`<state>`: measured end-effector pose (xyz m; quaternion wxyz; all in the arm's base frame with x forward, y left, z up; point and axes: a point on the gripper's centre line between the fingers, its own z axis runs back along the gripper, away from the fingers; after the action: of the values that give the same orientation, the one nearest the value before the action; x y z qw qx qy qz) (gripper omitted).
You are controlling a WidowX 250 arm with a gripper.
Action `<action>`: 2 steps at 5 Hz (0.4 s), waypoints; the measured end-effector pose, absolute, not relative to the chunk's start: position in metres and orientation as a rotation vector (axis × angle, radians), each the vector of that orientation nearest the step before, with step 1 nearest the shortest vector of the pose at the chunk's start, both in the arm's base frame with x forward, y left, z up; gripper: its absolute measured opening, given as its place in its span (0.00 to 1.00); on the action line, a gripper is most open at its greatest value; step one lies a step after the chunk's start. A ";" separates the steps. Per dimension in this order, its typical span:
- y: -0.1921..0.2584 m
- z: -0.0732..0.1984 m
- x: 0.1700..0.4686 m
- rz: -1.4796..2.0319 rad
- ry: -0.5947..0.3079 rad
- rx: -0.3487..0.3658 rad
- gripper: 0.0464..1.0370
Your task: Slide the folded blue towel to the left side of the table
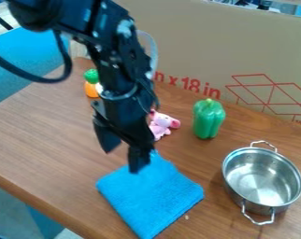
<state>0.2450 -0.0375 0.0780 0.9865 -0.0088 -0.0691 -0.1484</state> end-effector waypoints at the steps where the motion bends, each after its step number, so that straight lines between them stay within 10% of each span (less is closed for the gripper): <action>1: -0.063 0.062 0.241 -0.326 -0.100 -0.029 0.97; 2: -0.082 0.048 0.235 -0.352 -0.073 -0.014 0.97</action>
<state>0.2352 -0.0821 0.0480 0.9839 -0.0069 -0.0362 -0.1751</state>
